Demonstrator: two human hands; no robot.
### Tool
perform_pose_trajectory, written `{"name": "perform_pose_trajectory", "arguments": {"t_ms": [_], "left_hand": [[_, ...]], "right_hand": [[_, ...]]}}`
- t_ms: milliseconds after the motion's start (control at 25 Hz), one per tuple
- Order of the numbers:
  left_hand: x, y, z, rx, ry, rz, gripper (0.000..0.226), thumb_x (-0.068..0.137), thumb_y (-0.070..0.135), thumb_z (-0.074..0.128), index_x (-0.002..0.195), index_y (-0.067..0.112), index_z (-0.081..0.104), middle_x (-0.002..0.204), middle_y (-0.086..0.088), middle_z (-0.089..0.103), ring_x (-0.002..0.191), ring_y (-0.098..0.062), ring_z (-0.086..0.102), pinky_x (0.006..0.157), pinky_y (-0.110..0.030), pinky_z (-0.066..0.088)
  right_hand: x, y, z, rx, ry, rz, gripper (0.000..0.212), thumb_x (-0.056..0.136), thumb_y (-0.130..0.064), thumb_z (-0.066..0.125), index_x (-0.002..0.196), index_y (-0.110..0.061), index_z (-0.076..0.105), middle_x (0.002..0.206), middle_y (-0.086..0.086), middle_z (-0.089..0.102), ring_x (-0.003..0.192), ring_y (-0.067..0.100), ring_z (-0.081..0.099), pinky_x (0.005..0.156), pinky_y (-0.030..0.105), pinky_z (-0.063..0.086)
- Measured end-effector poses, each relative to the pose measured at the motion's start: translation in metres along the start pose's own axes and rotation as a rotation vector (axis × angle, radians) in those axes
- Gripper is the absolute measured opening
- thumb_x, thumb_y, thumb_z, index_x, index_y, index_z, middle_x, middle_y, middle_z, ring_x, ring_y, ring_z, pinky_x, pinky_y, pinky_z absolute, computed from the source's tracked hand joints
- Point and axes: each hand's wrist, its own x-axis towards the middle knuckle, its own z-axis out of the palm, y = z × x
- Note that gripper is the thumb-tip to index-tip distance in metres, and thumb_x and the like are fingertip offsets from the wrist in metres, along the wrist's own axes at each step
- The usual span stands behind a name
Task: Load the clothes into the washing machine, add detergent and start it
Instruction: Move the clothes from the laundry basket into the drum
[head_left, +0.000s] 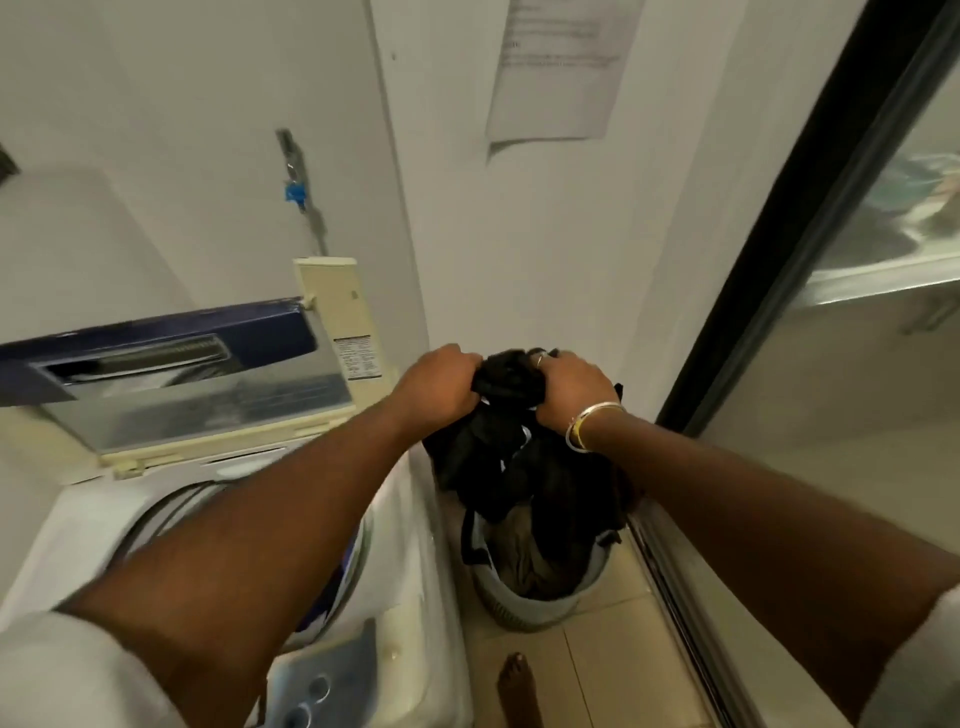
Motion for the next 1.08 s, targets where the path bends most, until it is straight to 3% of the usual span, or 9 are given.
{"name": "perform_pose_trajectory", "arguments": {"t_ms": [240, 400, 560, 760, 880, 1080], "left_hand": [[-0.116, -0.021, -0.139, 0.068, 0.168, -0.081, 0.018, 0.082, 0.020, 0.058, 0.098, 0.011, 0.062, 0.089, -0.012, 0.054, 0.084, -0.035, 0.061, 0.066, -0.033, 0.042], [-0.183, -0.075, -0.209, 0.102, 0.246, -0.199, 0.020, 0.080, 0.019, 0.060, 0.098, 0.010, 0.063, 0.091, -0.016, 0.060, 0.086, -0.038, 0.062, 0.069, -0.036, 0.048], [-0.241, -0.147, -0.248, 0.087, 0.322, -0.303, 0.015, 0.080, 0.020, 0.060, 0.091, 0.011, 0.060, 0.085, -0.011, 0.055, 0.082, -0.033, 0.059, 0.067, -0.032, 0.042], [-0.305, -0.241, -0.231, -0.098, 0.360, -0.464, 0.007, 0.080, 0.014, 0.059, 0.082, 0.008, 0.060, 0.071, -0.004, 0.056, 0.073, -0.026, 0.060, 0.059, -0.027, 0.036], [-0.328, -0.289, -0.189, -0.197, 0.346, -0.505, 0.016, 0.079, 0.013, 0.060, 0.094, 0.010, 0.067, 0.085, -0.008, 0.067, 0.081, -0.025, 0.065, 0.064, -0.026, 0.042], [-0.335, -0.321, -0.102, -0.344, 0.202, -0.525, 0.029, 0.082, 0.017, 0.065, 0.110, 0.011, 0.070, 0.100, -0.016, 0.070, 0.093, -0.032, 0.067, 0.073, -0.029, 0.049]], "right_hand": [[-0.055, -0.131, -0.085, 0.024, 0.151, -0.145, 0.032, 0.074, -0.027, 0.065, 0.106, -0.023, 0.061, 0.093, 0.005, 0.056, 0.087, 0.034, 0.062, 0.071, 0.035, 0.048], [-0.063, -0.236, -0.113, 0.062, 0.191, -0.264, 0.038, 0.074, -0.021, 0.066, 0.112, -0.023, 0.061, 0.099, 0.009, 0.061, 0.090, 0.034, 0.062, 0.071, 0.032, 0.046], [-0.051, -0.335, -0.109, 0.118, 0.195, -0.367, 0.030, 0.072, -0.016, 0.064, 0.102, -0.020, 0.062, 0.093, 0.009, 0.065, 0.087, 0.032, 0.062, 0.069, 0.027, 0.041], [-0.031, -0.441, -0.047, 0.157, 0.131, -0.384, 0.037, 0.072, -0.014, 0.066, 0.108, -0.018, 0.063, 0.096, 0.009, 0.067, 0.089, 0.031, 0.063, 0.075, 0.032, 0.051], [-0.025, -0.471, 0.011, 0.161, 0.067, -0.337, 0.047, 0.071, -0.015, 0.067, 0.118, -0.018, 0.063, 0.105, 0.010, 0.067, 0.097, 0.031, 0.064, 0.087, 0.038, 0.054], [-0.024, -0.454, 0.102, 0.154, -0.066, -0.212, 0.056, 0.073, -0.017, 0.071, 0.128, -0.020, 0.059, 0.115, 0.009, 0.063, 0.105, 0.029, 0.061, 0.093, 0.039, 0.052]]}}
